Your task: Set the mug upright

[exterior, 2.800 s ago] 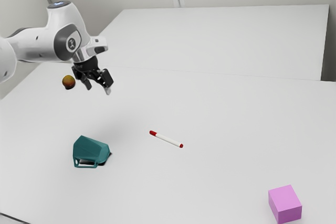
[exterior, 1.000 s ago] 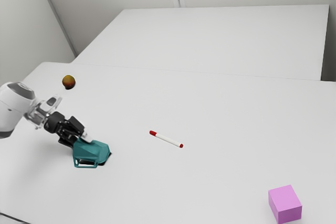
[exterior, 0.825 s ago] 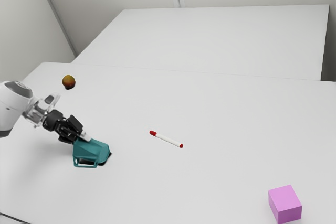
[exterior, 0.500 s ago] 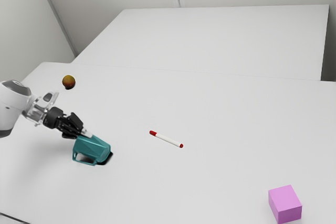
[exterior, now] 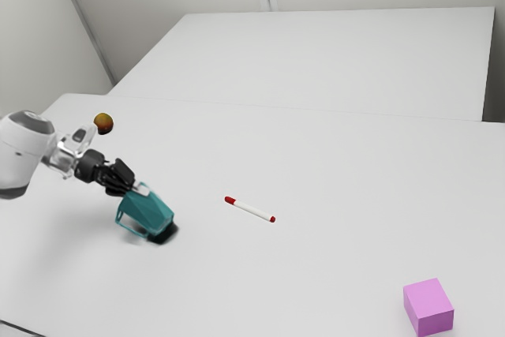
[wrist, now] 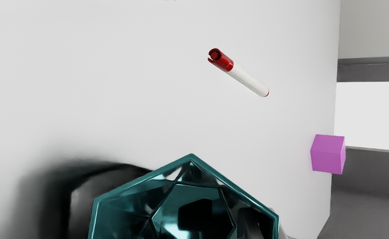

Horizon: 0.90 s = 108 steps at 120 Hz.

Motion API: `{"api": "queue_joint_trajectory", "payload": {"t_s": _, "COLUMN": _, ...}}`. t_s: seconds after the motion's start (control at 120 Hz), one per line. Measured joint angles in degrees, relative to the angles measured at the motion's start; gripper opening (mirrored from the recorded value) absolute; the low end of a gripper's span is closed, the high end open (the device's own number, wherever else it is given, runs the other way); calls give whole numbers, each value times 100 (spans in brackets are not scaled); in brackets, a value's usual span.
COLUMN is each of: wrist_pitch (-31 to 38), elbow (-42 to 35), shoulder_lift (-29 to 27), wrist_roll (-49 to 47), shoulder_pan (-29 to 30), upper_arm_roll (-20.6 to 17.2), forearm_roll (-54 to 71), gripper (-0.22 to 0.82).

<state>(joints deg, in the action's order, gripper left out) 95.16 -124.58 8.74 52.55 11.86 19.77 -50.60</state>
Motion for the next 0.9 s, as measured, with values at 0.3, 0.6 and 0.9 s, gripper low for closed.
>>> {"api": "queue_joint_trajectory", "payload": {"t_s": 0.3, "wrist_pitch": 477, "elbow": 11, "shoulder_lift": -400, "wrist_roll": -130, "shoulder_pan": -131, "upper_arm_roll": -326, "forearm_roll": 676, "gripper": -18}}
{"api": "queue_joint_trajectory", "payload": {"t_s": 0.6, "wrist_pitch": 1485, "elbow": -47, "shoulder_lift": -946, "wrist_roll": -474, "shoulder_pan": -699, "upper_arm_roll": -800, "forearm_roll": 1932, "gripper": -18}}
{"api": "queue_joint_trajectory", "payload": {"t_s": 0.9, "wrist_pitch": 2391, "elbow": -110, "shoulder_lift": -1059, "wrist_roll": -880, "shoulder_pan": -1042, "upper_arm_roll": -798, "forearm_roll": 3084, "gripper": -18}}
